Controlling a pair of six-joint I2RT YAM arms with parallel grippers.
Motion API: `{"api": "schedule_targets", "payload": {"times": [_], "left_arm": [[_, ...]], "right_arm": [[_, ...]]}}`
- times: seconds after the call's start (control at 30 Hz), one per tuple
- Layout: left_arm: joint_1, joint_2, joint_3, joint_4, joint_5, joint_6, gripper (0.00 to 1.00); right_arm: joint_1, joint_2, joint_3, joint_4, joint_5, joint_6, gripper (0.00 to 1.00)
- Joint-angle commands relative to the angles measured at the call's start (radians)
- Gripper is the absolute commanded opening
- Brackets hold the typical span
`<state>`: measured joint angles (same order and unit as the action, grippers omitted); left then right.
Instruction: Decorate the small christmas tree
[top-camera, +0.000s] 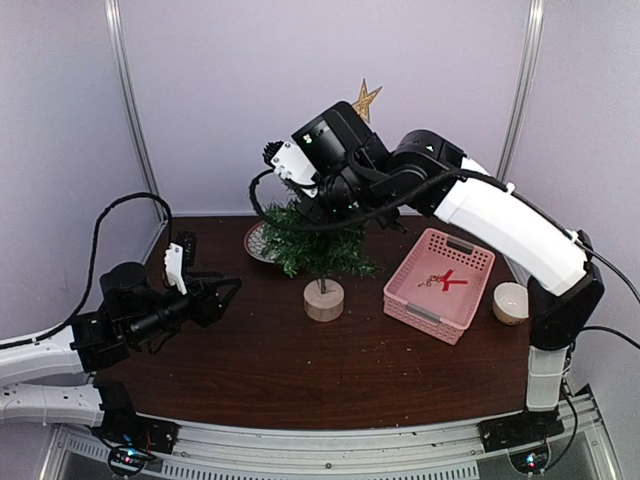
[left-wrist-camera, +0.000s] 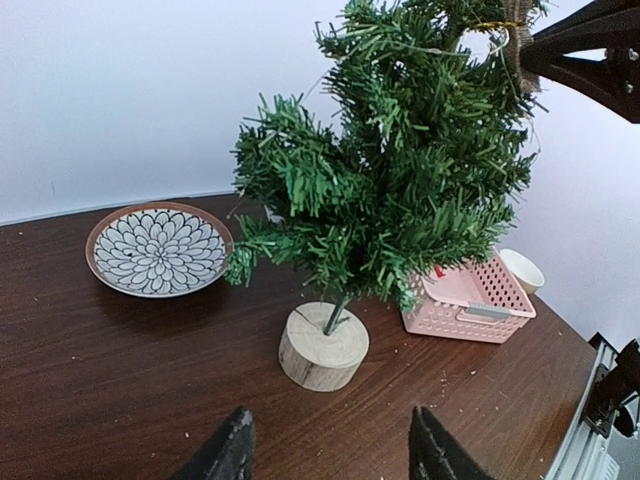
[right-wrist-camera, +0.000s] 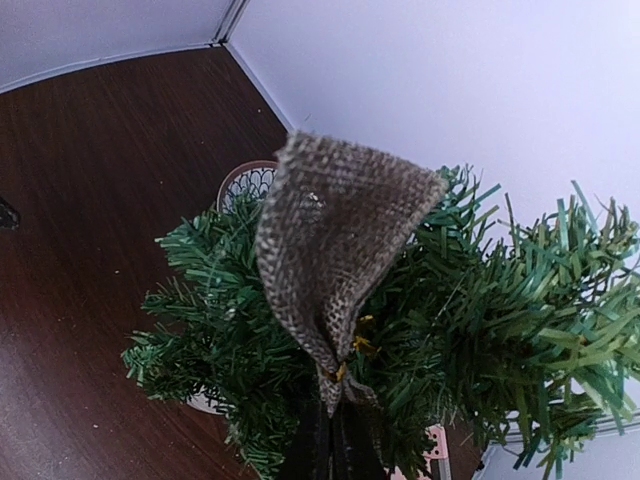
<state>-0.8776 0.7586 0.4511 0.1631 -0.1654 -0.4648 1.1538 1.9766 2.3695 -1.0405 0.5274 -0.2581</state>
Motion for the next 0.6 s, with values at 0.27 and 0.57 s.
{"api": "schedule_targets", "payload": {"times": [0.27,0.57], "left_arm": [[0.006,-0.031,-0.018,0.035,-0.024,0.022,0.53],[0.006,-0.031,-0.014,0.030,-0.029,0.026,0.53]], "right_arm": [[-0.056,0.062,0.028,-0.008,-0.054,0.043,0.09],[-0.052,0.036,0.032,-0.009,-0.058,0.053,0.30]]}}
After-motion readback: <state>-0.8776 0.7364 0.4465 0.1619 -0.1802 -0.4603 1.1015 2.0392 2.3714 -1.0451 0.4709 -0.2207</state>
